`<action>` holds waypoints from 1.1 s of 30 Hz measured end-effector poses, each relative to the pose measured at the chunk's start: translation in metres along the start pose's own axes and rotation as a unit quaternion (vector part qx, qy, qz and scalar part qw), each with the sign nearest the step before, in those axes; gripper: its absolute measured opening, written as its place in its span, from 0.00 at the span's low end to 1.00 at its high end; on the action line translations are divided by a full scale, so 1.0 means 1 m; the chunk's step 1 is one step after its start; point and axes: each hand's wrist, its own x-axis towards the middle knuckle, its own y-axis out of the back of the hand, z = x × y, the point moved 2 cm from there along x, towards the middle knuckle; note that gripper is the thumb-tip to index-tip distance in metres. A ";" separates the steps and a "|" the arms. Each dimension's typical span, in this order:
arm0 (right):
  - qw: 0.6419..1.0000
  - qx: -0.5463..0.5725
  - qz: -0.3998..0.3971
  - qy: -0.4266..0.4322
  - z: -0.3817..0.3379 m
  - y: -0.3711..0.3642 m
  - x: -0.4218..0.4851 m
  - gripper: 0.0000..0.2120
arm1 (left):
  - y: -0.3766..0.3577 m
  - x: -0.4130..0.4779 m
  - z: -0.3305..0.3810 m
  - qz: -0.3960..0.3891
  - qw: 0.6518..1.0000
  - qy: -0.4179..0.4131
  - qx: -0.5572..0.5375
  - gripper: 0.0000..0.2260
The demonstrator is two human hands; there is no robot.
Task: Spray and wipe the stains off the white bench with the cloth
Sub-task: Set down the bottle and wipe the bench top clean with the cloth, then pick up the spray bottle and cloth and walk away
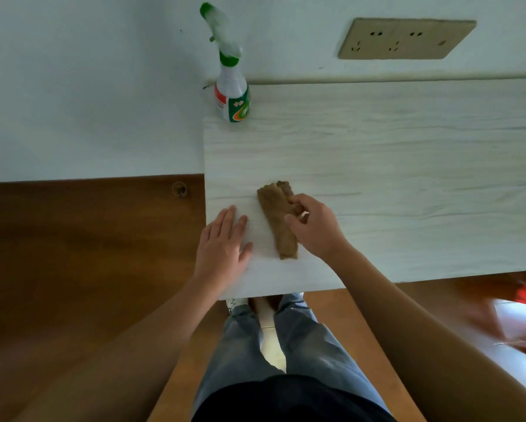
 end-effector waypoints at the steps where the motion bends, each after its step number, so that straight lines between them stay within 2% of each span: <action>1: 1.000 -0.013 0.007 -0.020 0.009 -0.002 0.002 0.13 | 0.000 0.000 0.000 0.002 1.000 -0.001 0.000 0.28; 5: 0.994 -0.057 0.038 -0.085 0.038 0.002 0.008 0.12 | -0.001 0.000 -0.001 -0.003 1.000 -0.003 -0.006 0.27; 9: 0.992 -0.068 0.043 -0.102 0.037 -0.002 0.012 0.17 | 0.007 0.006 -0.004 -0.016 1.000 -0.002 -0.010 0.25; 14: 0.987 -0.061 -0.003 -0.147 0.023 -0.013 0.025 0.21 | 0.036 0.040 -0.018 0.016 0.992 0.030 -0.122 0.24; 16: 0.984 -0.064 -0.024 -0.164 0.022 -0.016 0.027 0.20 | 0.050 0.064 -0.026 0.052 0.976 0.096 -0.188 0.25; 18: 0.983 -0.073 -0.030 -0.166 0.024 -0.013 0.031 0.19 | 0.067 0.096 -0.032 0.065 0.942 0.191 -0.267 0.29; 20: 0.983 -0.072 -0.026 -0.169 0.026 -0.006 0.034 0.18 | 0.082 0.131 -0.039 0.077 0.913 0.241 -0.319 0.32; 23: 0.979 -0.052 -0.013 -0.199 0.036 0.010 0.037 0.17 | 0.099 0.180 -0.048 0.093 0.909 0.244 -0.323 0.38; 27: 0.968 -0.052 -0.023 -0.245 0.056 0.042 0.040 0.11 | 0.099 0.226 -0.052 0.072 0.899 0.218 -0.373 0.43; 33: 0.969 -0.142 -0.042 -0.199 0.077 0.068 0.028 0.10 | 0.093 0.254 -0.045 0.127 0.860 0.223 -0.440 0.42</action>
